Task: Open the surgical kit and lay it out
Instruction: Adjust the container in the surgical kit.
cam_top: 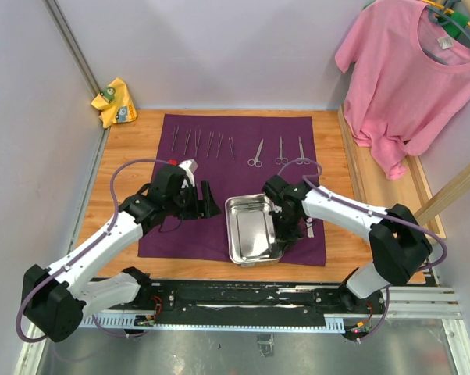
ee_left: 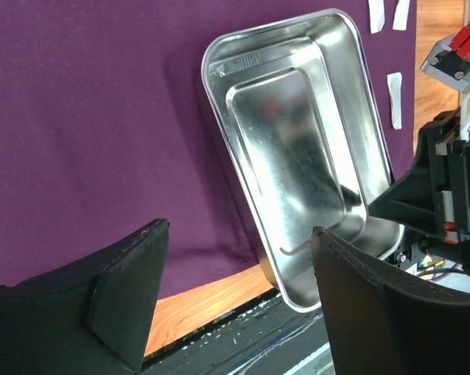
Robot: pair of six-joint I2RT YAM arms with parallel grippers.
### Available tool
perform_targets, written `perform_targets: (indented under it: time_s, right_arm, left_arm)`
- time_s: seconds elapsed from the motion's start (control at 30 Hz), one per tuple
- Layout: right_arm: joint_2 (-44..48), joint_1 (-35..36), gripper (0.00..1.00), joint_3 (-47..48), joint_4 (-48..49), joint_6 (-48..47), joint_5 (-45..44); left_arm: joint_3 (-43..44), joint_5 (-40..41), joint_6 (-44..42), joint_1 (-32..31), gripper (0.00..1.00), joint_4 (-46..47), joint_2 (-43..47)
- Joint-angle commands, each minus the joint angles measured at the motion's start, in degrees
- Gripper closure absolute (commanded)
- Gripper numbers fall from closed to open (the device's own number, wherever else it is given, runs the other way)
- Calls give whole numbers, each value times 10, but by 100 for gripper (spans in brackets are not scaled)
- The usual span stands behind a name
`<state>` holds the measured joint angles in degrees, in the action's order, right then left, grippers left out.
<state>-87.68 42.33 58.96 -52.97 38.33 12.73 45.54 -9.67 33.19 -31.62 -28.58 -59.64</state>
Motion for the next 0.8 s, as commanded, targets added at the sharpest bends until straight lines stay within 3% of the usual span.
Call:
perform_targets:
  time_s: [0.0, 0.33, 0.53, 0.63, 0.77]
  right_arm:
    - [12, 29, 99, -42, 113, 74, -73]
    - [-17, 39, 95, -59, 163, 76, -132]
    - [-15, 39, 99, -60, 175, 75, -127]
    - [-16, 39, 99, -36, 149, 64, -104]
    - [15, 39, 99, -21, 118, 32, -137]
  left_arm:
    - [14, 8, -13, 4, 22, 8, -11]
    - [20, 19, -8, 4, 22, 20, -31]
    - [21, 27, -6, 4, 22, 24, -38]
    - [25, 32, -7, 4, 22, 17, -38]
    - [17, 36, -3, 4, 22, 27, -28]
